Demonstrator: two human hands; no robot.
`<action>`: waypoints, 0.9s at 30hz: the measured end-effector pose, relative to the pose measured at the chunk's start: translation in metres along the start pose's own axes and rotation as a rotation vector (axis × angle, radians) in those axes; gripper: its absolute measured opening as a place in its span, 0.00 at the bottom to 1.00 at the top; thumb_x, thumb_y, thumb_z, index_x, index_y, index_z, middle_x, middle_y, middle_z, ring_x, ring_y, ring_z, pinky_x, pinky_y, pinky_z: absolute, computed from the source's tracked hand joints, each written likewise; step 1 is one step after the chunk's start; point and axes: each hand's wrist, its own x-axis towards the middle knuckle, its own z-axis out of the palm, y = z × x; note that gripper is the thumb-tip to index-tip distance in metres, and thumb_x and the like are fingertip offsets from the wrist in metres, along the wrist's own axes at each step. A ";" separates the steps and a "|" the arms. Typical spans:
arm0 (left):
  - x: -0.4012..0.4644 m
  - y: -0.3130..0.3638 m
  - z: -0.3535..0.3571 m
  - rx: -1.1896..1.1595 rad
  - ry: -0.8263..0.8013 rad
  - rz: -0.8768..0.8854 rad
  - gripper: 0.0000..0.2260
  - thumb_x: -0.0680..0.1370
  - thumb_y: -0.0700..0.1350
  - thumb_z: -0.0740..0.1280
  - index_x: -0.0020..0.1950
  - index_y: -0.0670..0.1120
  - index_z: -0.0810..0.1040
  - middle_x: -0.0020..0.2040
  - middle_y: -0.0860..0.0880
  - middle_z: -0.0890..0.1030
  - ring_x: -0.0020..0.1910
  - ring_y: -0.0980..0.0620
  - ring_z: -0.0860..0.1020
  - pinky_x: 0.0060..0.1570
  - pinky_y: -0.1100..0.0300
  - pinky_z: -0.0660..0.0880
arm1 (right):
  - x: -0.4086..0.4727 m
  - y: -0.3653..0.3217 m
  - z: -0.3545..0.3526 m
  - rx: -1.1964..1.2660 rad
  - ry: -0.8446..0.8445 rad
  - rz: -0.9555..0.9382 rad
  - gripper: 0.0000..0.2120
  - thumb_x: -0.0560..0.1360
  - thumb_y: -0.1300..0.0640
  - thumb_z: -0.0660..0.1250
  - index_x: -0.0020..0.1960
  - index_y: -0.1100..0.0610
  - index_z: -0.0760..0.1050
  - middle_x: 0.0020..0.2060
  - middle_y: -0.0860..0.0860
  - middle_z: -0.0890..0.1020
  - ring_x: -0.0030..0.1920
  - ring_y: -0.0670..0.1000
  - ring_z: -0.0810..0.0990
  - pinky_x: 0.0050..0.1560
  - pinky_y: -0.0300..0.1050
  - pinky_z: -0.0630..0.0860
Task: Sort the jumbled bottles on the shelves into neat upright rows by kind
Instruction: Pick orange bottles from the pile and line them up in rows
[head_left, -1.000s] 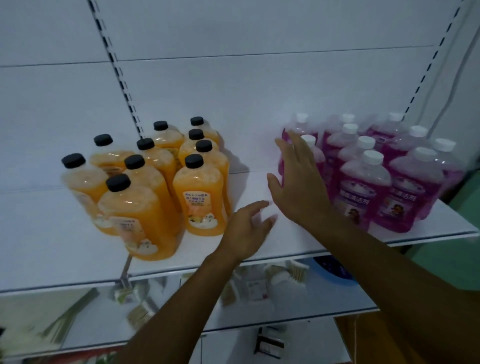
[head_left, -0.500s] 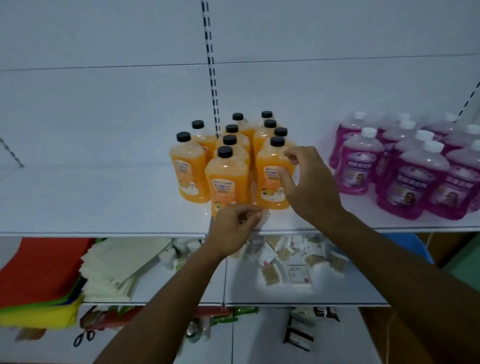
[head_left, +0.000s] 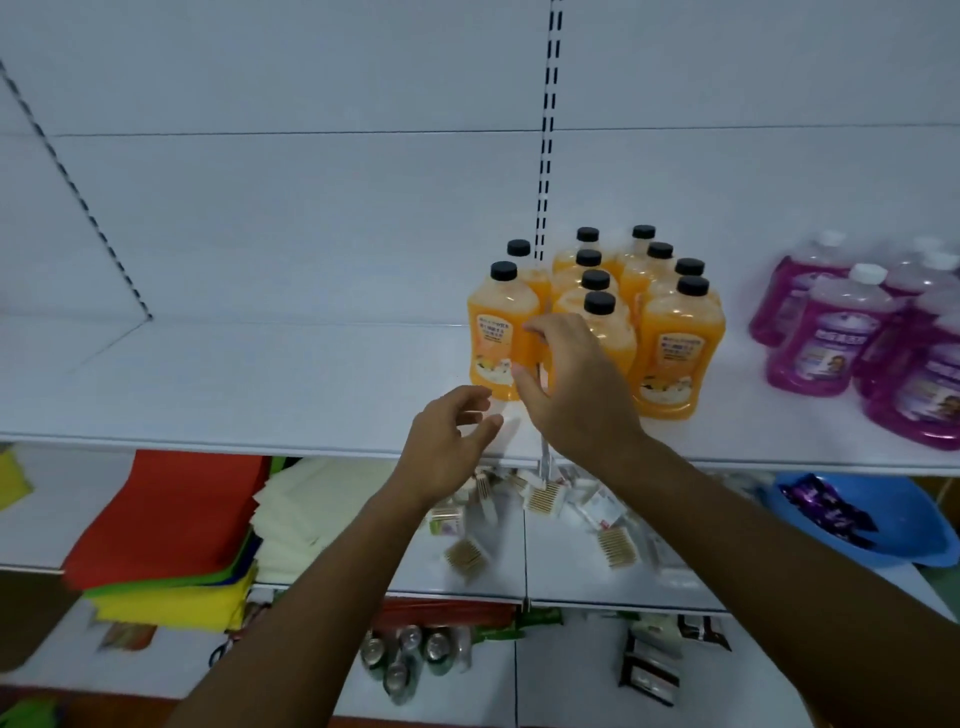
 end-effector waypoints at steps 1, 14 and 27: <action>0.005 -0.002 -0.003 -0.002 0.009 -0.008 0.18 0.78 0.48 0.68 0.67 0.47 0.73 0.61 0.50 0.79 0.57 0.52 0.78 0.60 0.52 0.75 | 0.005 -0.002 0.005 0.018 -0.008 -0.005 0.19 0.74 0.58 0.69 0.63 0.61 0.72 0.57 0.55 0.76 0.55 0.53 0.76 0.49 0.45 0.78; 0.096 -0.034 -0.010 -0.048 -0.077 -0.032 0.36 0.73 0.52 0.73 0.76 0.47 0.59 0.72 0.47 0.69 0.68 0.45 0.71 0.64 0.44 0.73 | 0.073 0.000 0.076 -0.139 -0.078 0.222 0.38 0.73 0.55 0.71 0.75 0.58 0.54 0.72 0.58 0.61 0.73 0.58 0.59 0.74 0.51 0.59; 0.174 -0.095 -0.043 -0.192 -0.401 0.206 0.31 0.67 0.53 0.78 0.66 0.51 0.71 0.57 0.52 0.79 0.53 0.53 0.80 0.50 0.56 0.80 | 0.092 -0.013 0.110 -0.191 0.000 0.301 0.37 0.70 0.61 0.74 0.73 0.49 0.62 0.67 0.49 0.70 0.67 0.51 0.64 0.63 0.40 0.62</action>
